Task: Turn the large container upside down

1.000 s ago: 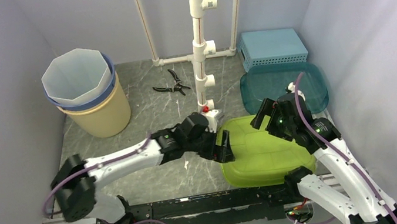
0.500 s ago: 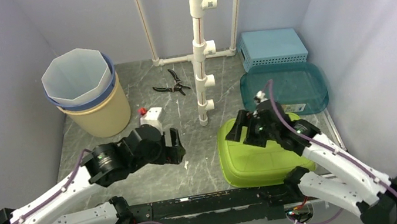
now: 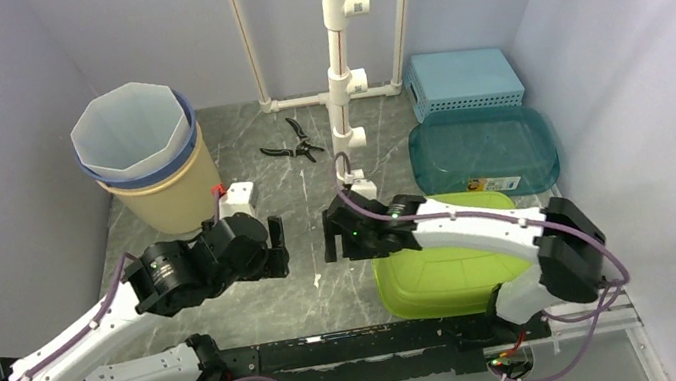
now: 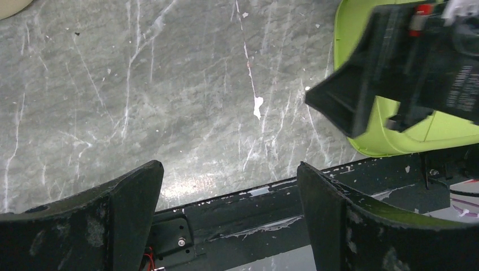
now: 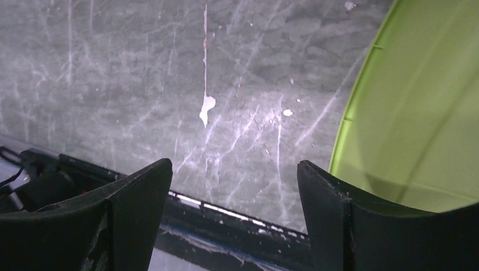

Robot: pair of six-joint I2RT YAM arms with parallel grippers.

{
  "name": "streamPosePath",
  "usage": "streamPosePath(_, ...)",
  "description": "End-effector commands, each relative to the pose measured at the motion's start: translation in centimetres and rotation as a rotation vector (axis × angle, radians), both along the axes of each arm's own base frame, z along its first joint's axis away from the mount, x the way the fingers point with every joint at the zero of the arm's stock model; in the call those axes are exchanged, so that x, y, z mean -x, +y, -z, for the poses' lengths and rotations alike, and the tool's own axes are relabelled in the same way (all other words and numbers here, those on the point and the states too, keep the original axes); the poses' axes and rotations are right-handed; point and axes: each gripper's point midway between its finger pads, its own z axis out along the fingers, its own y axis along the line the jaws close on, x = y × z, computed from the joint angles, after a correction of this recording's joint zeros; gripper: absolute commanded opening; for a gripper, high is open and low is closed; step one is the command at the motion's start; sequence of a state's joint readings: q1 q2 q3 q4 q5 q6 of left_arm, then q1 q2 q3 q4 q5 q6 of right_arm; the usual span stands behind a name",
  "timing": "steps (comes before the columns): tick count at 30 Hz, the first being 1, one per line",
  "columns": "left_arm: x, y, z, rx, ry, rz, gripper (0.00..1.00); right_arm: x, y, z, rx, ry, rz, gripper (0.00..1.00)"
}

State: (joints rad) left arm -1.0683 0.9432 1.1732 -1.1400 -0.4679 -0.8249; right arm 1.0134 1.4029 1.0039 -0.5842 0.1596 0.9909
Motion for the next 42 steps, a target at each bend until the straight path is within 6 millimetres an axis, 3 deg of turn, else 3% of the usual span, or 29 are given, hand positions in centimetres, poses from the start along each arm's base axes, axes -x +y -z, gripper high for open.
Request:
streamPosePath(1, 0.0, 0.3, -1.4, 0.063, -0.032, -0.021, 0.94, -1.8, 0.5, 0.5, 0.086, -0.041, 0.062, 0.85)
streamPosePath(4, 0.2, 0.6, -1.8, 0.081, -0.044, -0.023, 0.94, -2.2, -1.0, 2.0, 0.156, -0.044, 0.11, 0.87)
streamPosePath(9, 0.3, 1.0, -1.7, 0.081, -0.045, -0.029, 0.94, -1.9, -5.2, 4.3, 0.232, -0.004, 0.19, 0.9)
streamPosePath(21, 0.1, -0.4, -0.4, 0.03, -0.007, 0.014, 0.94, -1.7, -12.1, 4.4, 0.238, -0.017, 0.229, 0.93)
streamPosePath(30, -0.1, -0.6, -0.4, 0.026, -0.015, 0.02, 0.94, -1.1, -16.9, 4.5, 0.281, -0.005, 0.37, 0.99)
streamPosePath(38, 0.1, -0.5, -0.3, 0.017, -0.006, 0.028, 0.94, -1.3, -19.6, 3.7, 0.251, -0.017, 0.492, 0.99)
streamPosePath(42, 0.1, -0.6, -0.5, 0.022, -0.012, 0.035, 0.94, -1.7, -18.5, 1.9, 0.183, -0.054, 0.434, 0.99)
